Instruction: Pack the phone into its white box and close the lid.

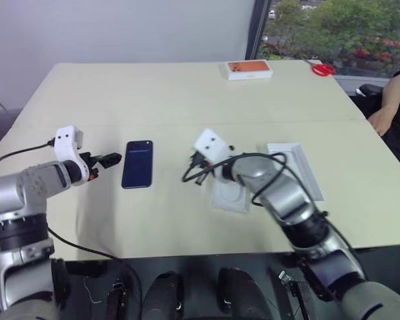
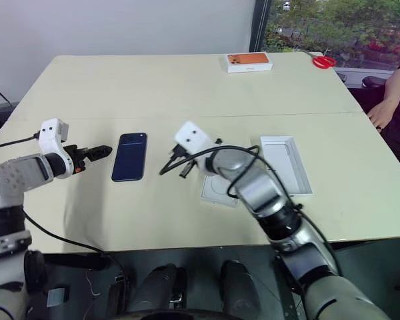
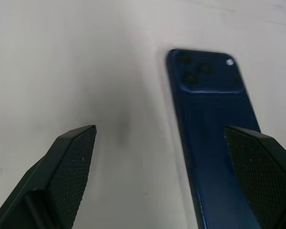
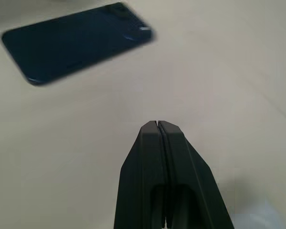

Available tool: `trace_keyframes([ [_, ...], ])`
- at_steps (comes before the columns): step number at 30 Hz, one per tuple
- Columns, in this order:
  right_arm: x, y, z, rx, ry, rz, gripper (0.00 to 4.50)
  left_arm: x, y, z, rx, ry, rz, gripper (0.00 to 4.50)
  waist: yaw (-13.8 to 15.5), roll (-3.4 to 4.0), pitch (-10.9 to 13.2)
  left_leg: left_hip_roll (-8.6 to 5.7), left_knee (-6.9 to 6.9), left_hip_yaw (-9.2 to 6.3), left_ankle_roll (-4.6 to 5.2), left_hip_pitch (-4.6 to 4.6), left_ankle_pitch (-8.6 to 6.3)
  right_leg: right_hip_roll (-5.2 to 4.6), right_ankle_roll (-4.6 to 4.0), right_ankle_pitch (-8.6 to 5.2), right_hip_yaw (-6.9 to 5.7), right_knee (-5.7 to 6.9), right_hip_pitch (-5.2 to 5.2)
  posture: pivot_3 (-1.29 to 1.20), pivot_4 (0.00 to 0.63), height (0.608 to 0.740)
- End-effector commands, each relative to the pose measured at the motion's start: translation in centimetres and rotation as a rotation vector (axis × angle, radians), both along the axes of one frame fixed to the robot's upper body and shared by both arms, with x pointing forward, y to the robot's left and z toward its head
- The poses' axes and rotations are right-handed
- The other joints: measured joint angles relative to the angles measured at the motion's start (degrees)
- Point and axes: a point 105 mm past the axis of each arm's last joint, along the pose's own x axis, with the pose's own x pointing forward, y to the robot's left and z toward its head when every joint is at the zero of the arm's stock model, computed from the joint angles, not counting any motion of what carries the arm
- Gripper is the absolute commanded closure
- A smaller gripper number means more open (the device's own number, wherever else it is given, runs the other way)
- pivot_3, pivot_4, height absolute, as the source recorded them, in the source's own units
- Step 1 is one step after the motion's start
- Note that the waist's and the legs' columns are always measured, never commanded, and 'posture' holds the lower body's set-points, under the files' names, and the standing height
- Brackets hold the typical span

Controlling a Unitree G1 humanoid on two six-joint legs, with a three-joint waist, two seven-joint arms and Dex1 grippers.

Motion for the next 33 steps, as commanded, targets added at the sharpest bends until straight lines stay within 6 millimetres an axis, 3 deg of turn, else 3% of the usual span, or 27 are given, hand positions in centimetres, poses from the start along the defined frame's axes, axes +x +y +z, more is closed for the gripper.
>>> trace_keyframes([
  [1,0.4,2.0,0.1,-0.004,-0.005,0.021,4.5,-0.7,-0.9,-0.5,-0.036,0.107,-0.037,0.04,-0.1,0.0,0.0,0.0,0.0,0.0,-0.06,0.0,0.04,0.0,0.0,0.0,0.01,-0.01,0.01,0.0,0.15,0.74],
  [9,0.2,5.1,-2.1,-0.038,0.076,0.083,4.5,-1.5,-4.2,-2.0,-0.204,0.23,-0.145,0.04,-0.1,0.01,0.0,-0.03,-0.02,0.01,-0.37,0.03,0.19,-0.07,0.0,0.0,0.05,0.07,-0.03,0.0,0.15,0.74],
  [20,-0.1,7.5,-2.5,0.013,0.116,0.14,4.5,-1.8,-7.5,-2.6,-0.349,0.213,-0.22,0.04,0.1,0.05,-0.1,-0.18,-0.1,-0.08,-0.47,0.06,0.22,-0.41,-0.01,0.0,0.05,0.11,-0.03,0.0,0.15,0.74],
  [33,0.1,7.3,-2.6,0.014,0.104,0.139,4.5,-1.3,-7.5,-1.7,-0.47,0.182,-0.183,0.04,0.0,0.05,-0.1,-0.23,-0.13,-0.12,-0.48,0.05,0.22,-0.48,-0.01,0.01,0.03,0.13,-0.05,0.0,0.15,0.74],
])
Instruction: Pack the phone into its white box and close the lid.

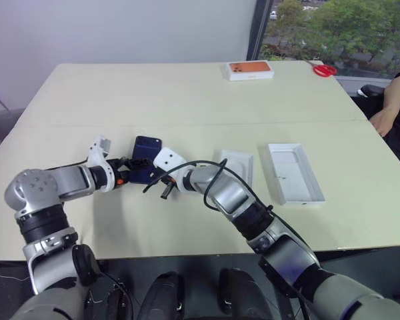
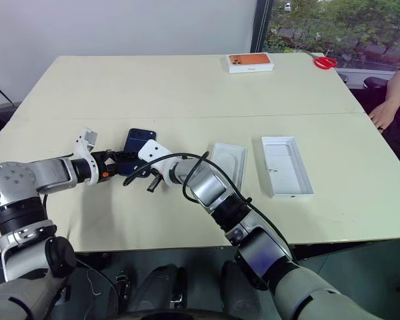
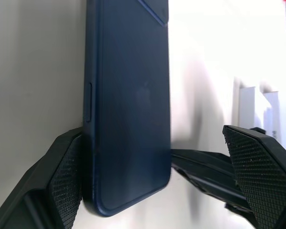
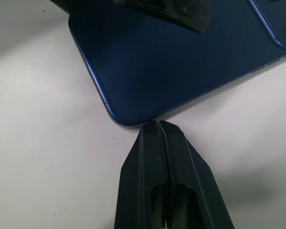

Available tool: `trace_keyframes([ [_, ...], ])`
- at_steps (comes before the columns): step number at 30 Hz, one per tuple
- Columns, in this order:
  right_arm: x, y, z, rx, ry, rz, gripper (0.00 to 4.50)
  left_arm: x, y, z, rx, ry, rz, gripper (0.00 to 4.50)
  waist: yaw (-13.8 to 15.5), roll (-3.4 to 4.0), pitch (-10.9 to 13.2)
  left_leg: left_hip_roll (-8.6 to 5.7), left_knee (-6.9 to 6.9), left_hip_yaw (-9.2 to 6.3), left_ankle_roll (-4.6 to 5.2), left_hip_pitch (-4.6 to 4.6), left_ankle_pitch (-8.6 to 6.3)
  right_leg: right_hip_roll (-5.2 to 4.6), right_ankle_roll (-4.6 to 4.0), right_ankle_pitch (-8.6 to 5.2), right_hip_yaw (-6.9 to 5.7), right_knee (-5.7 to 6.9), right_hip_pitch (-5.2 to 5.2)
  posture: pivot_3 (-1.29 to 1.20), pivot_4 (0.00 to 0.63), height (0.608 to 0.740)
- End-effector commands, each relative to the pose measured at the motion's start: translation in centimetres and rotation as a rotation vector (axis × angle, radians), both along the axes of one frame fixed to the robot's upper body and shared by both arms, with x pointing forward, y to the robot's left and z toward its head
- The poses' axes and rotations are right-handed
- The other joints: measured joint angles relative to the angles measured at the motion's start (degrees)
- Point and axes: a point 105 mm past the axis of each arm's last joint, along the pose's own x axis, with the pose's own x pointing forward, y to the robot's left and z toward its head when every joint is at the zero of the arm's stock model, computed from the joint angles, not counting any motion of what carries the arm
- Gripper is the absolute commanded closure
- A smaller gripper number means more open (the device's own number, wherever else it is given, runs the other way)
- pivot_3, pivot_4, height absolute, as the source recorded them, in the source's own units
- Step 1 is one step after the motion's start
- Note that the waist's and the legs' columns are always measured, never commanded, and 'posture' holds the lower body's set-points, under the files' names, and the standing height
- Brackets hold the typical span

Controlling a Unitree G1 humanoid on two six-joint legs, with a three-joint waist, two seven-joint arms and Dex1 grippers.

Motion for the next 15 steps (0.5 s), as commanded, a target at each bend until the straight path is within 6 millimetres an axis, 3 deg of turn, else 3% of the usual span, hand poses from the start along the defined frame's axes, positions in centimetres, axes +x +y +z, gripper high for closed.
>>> trace_keyframes([
  [1,-0.1,0.9,1.6,0.04,-0.045,0.029,4.5,-0.2,-0.7,-0.4,-0.042,0.038,-0.033,0.04,0.0,0.0,0.0,0.0,0.0,0.0,-0.01,0.0,0.0,0.0,0.0,0.0,0.0,0.0,0.0,0.0,0.15,0.74],
  [4,-0.1,0.6,1.4,0.035,-0.047,0.024,4.5,0.1,-0.1,0.0,-0.086,0.035,0.003,0.82,-0.1,0.0,0.0,0.0,0.0,0.0,-0.01,0.0,0.01,0.03,0.0,0.0,-0.01,-0.01,0.0,0.0,0.15,0.74],
  [8,-0.2,0.1,1.3,0.031,-0.049,0.011,4.5,0.4,0.5,0.4,-0.123,0.034,0.028,2.79,-0.3,-0.02,0.0,0.0,-0.02,0.01,-0.02,-0.03,0.01,0.13,0.0,0.0,-0.01,0.0,-0.06,0.0,0.15,0.74],
  [15,-0.2,-0.6,1.3,0.026,-0.055,-0.005,4.5,0.4,0.7,0.4,-0.157,0.044,0.033,2.79,-0.4,-0.02,0.0,0.02,-0.05,0.0,-0.09,-0.04,0.04,0.06,0.0,0.0,0.02,0.0,-0.1,0.0,0.15,0.74],
])
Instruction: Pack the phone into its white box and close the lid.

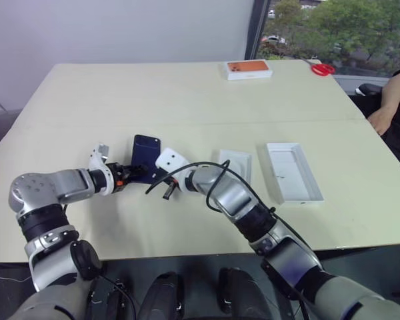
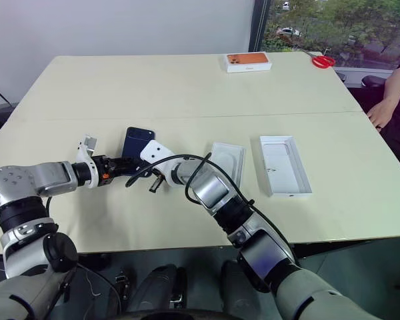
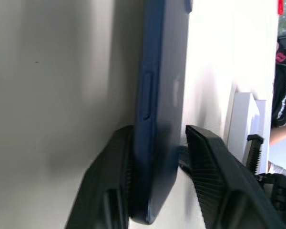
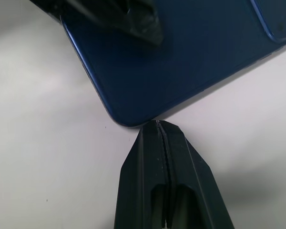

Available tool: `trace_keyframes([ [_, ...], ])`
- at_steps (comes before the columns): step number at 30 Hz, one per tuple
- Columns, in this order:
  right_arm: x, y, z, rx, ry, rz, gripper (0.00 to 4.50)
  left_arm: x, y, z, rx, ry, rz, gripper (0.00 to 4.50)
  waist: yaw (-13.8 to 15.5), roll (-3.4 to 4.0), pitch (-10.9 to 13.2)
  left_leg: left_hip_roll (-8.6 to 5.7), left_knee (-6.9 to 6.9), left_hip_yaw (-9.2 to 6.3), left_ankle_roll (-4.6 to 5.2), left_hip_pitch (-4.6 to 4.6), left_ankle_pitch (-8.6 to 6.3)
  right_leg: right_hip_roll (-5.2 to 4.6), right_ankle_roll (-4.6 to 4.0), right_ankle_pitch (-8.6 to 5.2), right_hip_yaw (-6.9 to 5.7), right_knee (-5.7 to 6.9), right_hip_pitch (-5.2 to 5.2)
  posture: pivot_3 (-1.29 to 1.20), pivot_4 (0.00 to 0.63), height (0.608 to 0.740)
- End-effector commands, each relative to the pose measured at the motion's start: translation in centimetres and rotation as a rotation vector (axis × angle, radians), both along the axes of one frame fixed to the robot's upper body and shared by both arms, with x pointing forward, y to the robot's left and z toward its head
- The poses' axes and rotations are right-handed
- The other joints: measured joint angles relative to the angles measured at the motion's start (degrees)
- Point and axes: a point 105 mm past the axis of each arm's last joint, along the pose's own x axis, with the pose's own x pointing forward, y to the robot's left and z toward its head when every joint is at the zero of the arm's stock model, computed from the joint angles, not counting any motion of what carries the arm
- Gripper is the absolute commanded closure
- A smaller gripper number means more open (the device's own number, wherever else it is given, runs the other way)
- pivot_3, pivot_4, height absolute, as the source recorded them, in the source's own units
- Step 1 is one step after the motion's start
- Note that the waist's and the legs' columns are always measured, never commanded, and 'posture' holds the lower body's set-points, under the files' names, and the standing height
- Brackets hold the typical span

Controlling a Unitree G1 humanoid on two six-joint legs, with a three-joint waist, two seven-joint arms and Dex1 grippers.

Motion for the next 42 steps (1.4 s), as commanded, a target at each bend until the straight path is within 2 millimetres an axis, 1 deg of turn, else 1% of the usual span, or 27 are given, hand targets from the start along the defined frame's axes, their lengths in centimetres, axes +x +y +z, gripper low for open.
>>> trace_keyframes([
  [1,-0.2,0.0,1.4,0.029,-0.043,0.006,4.5,0.3,0.2,1.5,-0.044,-0.049,0.001,2.79,0.0,0.0,0.0,0.0,-0.01,0.0,0.0,0.0,0.0,0.0,0.0,0.0,0.0,0.0,-0.01,0.0,0.15,0.74],
  [5,-0.2,-0.6,2.1,0.026,-0.065,-0.004,4.5,0.3,0.4,1.6,-0.075,-0.049,0.009,2.79,0.0,-0.01,0.0,0.0,-0.04,0.0,0.0,-0.01,0.0,-0.01,0.0,0.0,0.0,0.0,-0.03,0.0,0.15,0.74],
  [8,-0.3,-1.1,2.7,0.032,-0.076,-0.012,4.5,0.3,0.5,1.6,-0.086,-0.045,0.013,3.62,0.0,-0.01,0.0,0.0,-0.04,0.0,0.0,-0.01,0.0,-0.02,0.0,0.0,0.0,0.0,-0.03,0.0,0.15,0.74],
  [9,-0.3,-1.3,3.0,0.035,-0.081,-0.014,4.5,0.3,0.5,1.6,-0.087,-0.046,0.013,3.99,0.1,-0.03,0.0,0.0,-0.04,0.0,0.0,-0.01,0.0,-0.02,0.0,0.0,0.0,0.0,-0.03,0.0,0.15,0.74],
  [10,-0.3,-1.6,3.4,0.037,-0.09,-0.016,4.5,0.3,0.5,1.7,-0.091,-0.049,0.011,4.46,0.0,-0.03,0.0,0.01,-0.04,-0.01,0.0,-0.01,0.0,-0.03,0.0,0.0,-0.01,0.0,-0.02,0.0,0.15,0.74],
  [16,-0.3,-3.3,5.8,0.062,-0.138,-0.05,4.5,0.4,0.3,2.5,-0.111,-0.081,-0.002,4.46,0.0,-0.03,0.0,0.01,-0.1,0.0,-0.01,-0.01,0.0,-0.03,-0.01,0.0,0.0,0.0,-0.07,0.0,0.15,0.74],
  [19,-0.7,-5.7,7.5,0.071,-0.171,-0.084,4.5,0.3,-0.5,3.7,-0.131,-0.138,-0.04,4.46,0.1,-0.04,0.0,0.01,-0.1,0.0,-0.01,-0.04,0.0,-0.04,-0.01,0.0,0.0,-0.01,-0.09,0.0,0.15,0.74],
  [22,-1.5,-8.7,8.8,0.069,-0.194,-0.113,4.5,-0.1,-2.5,5.1,-0.138,-0.209,-0.129,4.46,0.7,-0.08,0.0,0.0,-0.09,-0.02,-0.01,-0.12,0.0,-0.11,-0.01,0.0,-0.04,-0.06,-0.1,0.0,0.15,0.74],
  [23,-1.8,-9.7,9.0,0.065,-0.196,-0.119,4.5,-0.3,-3.3,5.3,-0.133,-0.222,-0.161,4.46,0.7,-0.08,0.0,-0.02,-0.08,-0.01,-0.01,-0.13,0.0,-0.15,-0.01,0.0,-0.04,-0.09,-0.08,0.0,0.15,0.74],
  [24,-2.2,-10.9,9.0,0.052,-0.198,-0.13,4.5,-0.7,-4.5,5.4,-0.136,-0.236,-0.209,4.46,0.8,-0.08,0.0,-0.06,-0.07,-0.01,0.02,-0.13,-0.02,-0.2,-0.01,0.0,-0.04,-0.12,-0.06,0.0,0.15,0.74],
  [26,-2.7,-12.8,8.7,0.02,-0.198,-0.151,4.5,-1.4,-6.5,5.6,-0.145,-0.254,-0.29,4.46,0.8,-0.09,0.0,-0.1,-0.07,-0.01,0.25,-0.12,-0.16,-0.27,-0.01,0.0,-0.04,-0.18,-0.01,0.0,0.15,0.74],
  [28,-3.1,-15.9,8.1,-0.017,-0.184,-0.21,4.5,-2.3,-9.8,6.0,-0.183,-0.276,-0.405,4.46,0.9,-0.1,0.0,-0.12,-0.07,0.0,0.27,-0.12,-0.16,-0.29,-0.01,0.0,-0.03,-0.21,0.01,0.0,0.15,0.74],
  [29,-3.3,-17.0,7.9,-0.026,-0.174,-0.232,4.5,-2.7,-11.1,6.1,-0.198,-0.278,-0.45,4.46,0.9,-0.13,0.0,-0.13,-0.07,0.0,0.28,-0.12,-0.16,-0.3,-0.01,0.0,-0.04,-0.21,0.01,0.0,0.15,0.74],
  [31,-3.7,-19.2,7.2,-0.052,-0.16,-0.274,4.5,-3.4,-13.4,6.0,-0.223,-0.263,-0.506,4.46,1.4,-0.13,0.1,-0.13,-0.07,0.01,0.29,-0.13,-0.16,-0.29,-0.01,0.0,-0.04,-0.21,0.02,0.0,0.15,0.74],
  [32,-3.8,-20.8,6.7,-0.076,-0.149,-0.313,4.5,-3.6,-14.7,5.8,-0.235,-0.242,-0.525,4.46,1.6,-0.13,0.1,-0.12,-0.06,0.01,0.3,-0.12,-0.16,-0.28,-0.01,0.0,-0.03,-0.21,0.02,0.0,0.15,0.74],
  [34,-4.0,-22.8,6.1,-0.109,-0.141,-0.366,4.5,-3.9,-16.4,5.6,-0.252,-0.206,-0.529,4.46,1.6,-0.13,0.1,-0.11,-0.06,0.02,0.32,-0.08,-0.17,-0.26,-0.01,0.0,-0.01,-0.2,0.04,0.0,0.15,0.74],
  [36,-4.0,-24.0,6.0,-0.113,-0.138,-0.408,4.5,-4.0,-17.4,5.4,-0.263,-0.165,-0.505,4.46,1.4,-0.12,0.1,-0.08,-0.07,0.02,0.32,-0.06,-0.17,-0.23,-0.01,0.0,0.03,-0.18,0.04,0.0,0.15,0.74],
  [40,-4.3,-25.0,6.1,-0.123,-0.144,-0.44,4.5,-4.0,-18.7,4.8,-0.252,-0.089,-0.458,4.46,1.7,-0.12,0.1,-0.01,-0.06,0.02,0.32,-0.04,-0.16,-0.14,-0.03,0.0,0.04,-0.15,0.02,0.0,0.15,0.74],
  [42,-4.3,-25.5,6.1,-0.129,-0.144,-0.462,4.5,-3.9,-19.3,4.2,-0.22,-0.051,-0.439,4.46,2.0,-0.12,0.1,-0.02,-0.04,0.02,0.32,-0.05,-0.16,-0.14,-0.05,-0.01,0.03,-0.2,0.07,0.0,0.15,0.74],
])
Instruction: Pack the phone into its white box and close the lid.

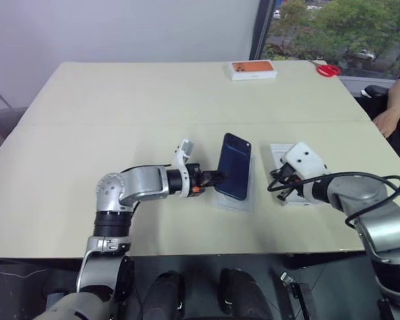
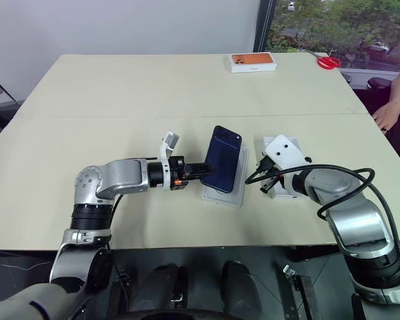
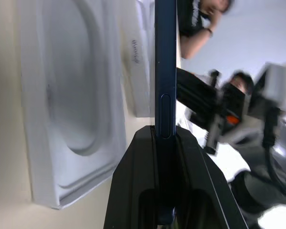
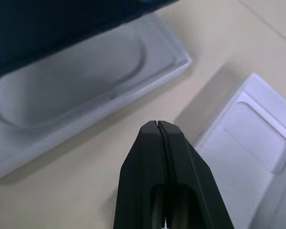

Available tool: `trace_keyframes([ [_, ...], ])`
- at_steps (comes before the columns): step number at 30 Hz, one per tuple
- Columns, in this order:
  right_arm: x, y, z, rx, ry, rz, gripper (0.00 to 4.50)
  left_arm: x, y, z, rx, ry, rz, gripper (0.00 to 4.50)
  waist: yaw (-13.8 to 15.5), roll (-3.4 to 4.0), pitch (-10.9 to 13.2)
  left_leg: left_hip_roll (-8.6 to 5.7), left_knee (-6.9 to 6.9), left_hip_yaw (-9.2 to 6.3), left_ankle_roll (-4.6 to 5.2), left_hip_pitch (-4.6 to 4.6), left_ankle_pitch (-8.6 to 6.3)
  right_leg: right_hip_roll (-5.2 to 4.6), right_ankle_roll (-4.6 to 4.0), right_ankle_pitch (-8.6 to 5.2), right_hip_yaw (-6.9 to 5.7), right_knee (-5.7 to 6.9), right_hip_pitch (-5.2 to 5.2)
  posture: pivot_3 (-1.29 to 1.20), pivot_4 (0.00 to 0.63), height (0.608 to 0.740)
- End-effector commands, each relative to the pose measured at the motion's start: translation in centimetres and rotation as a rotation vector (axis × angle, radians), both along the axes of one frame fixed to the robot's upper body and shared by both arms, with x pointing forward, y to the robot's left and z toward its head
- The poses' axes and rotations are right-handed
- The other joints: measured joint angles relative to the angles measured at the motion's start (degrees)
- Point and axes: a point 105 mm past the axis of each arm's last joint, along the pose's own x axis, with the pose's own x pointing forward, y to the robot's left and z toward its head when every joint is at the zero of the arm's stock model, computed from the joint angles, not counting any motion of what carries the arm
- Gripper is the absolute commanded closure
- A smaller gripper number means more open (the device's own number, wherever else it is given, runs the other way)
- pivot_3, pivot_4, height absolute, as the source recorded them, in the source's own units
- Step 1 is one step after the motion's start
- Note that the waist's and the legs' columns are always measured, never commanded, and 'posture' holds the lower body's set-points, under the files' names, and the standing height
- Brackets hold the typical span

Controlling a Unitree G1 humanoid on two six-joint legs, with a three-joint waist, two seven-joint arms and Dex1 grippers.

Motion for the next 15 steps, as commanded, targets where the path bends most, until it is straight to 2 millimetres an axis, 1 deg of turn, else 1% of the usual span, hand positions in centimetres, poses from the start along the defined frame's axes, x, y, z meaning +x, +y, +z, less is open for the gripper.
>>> trace_keyframes([
  [1,0.0,-0.8,1.2,-0.007,-0.055,-0.027,4.5,-0.3,-1.0,0.7,-0.003,0.001,0.01,4.46,0.1,0.0,0.0,-0.01,0.03,0.01,0.0,0.0,0.0,0.0,-0.04,-0.02,0.0,-0.04,0.03,0.0,0.15,0.74],
  [5,-0.2,-1.6,1.1,-0.018,-0.051,-0.052,4.5,-0.8,-2.4,-0.3,0.059,0.034,-0.022,4.46,0.4,0.0,0.0,-0.04,0.15,0.01,0.02,-0.01,0.0,0.01,-0.21,-0.12,-0.04,-0.21,0.23,0.0,0.15,0.74],
  [12,-0.7,-1.7,0.6,-0.038,-0.032,-0.039,4.5,-1.1,-3.0,-0.5,0.094,0.029,-0.053,4.46,0.1,0.0,0.0,-0.05,0.23,0.01,0.06,0.0,-0.01,0.18,-0.21,-0.14,-0.04,-0.24,0.29,0.0,0.15,0.74],
  [15,-1.1,-1.5,0.3,-0.041,-0.018,-0.02,4.5,-1.2,-3.3,-0.7,0.114,0.027,-0.06,4.46,0.1,0.0,0.0,-0.05,0.23,0.01,0.07,0.01,-0.01,0.19,-0.21,-0.14,-0.04,-0.24,0.29,0.0,0.15,0.74],
])
